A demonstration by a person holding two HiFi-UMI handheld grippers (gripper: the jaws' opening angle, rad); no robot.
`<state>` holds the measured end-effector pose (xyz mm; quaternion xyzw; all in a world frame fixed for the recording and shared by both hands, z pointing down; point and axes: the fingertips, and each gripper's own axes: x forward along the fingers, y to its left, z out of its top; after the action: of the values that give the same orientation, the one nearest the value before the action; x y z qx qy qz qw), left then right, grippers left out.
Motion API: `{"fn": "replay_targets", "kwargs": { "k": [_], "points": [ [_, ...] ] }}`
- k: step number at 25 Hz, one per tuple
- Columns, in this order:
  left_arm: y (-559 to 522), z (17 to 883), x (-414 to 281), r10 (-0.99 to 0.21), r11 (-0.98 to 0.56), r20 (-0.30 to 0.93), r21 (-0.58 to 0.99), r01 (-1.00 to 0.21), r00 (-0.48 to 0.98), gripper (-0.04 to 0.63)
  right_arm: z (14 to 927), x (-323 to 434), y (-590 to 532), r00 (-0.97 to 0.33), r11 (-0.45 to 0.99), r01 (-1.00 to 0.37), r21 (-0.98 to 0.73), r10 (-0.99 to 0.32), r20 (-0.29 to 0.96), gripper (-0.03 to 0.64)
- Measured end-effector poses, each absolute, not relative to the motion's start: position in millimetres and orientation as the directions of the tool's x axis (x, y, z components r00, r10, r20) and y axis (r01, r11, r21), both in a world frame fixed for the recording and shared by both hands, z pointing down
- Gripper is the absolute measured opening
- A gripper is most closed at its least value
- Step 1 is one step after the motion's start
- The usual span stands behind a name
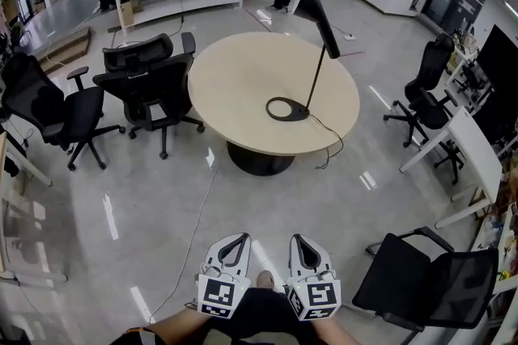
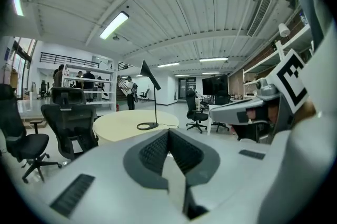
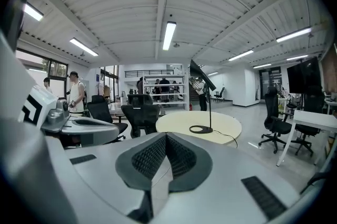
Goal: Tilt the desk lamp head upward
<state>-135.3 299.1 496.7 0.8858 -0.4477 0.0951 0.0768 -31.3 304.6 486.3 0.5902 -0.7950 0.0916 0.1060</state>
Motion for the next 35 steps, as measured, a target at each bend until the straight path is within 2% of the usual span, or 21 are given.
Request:
{"fn": "replay_targets", "kwargs": {
  "k": [5, 13, 35],
  "points": [
    [316.3, 505.8, -162.6, -0.763, -0.61, 0.217, 0.069, -0.789, 0.609, 0.048, 489.8, -53.6, 327.3, -0.245, 0.25, -0.968, -0.016, -0.935, 0.257, 0.009],
    [331.3, 501.6, -192.8, -0.784, -0.59, 0.198, 0.058, -0.805, 0.589, 0.048, 492.1, -85.6, 347.8, -0.264, 0.271, -0.963, -0.008, -0.932, 0.249, 0.009],
    [359.1, 501.0, -177.7, -0.765, -0.622, 0.175, 0.053, -0.781, 0.62, 0.048, 495.2, -77.7, 374.5, -0.246, 0.253, -0.967, -0.003, -0.939, 0.241, 0.009]
  ]
}}
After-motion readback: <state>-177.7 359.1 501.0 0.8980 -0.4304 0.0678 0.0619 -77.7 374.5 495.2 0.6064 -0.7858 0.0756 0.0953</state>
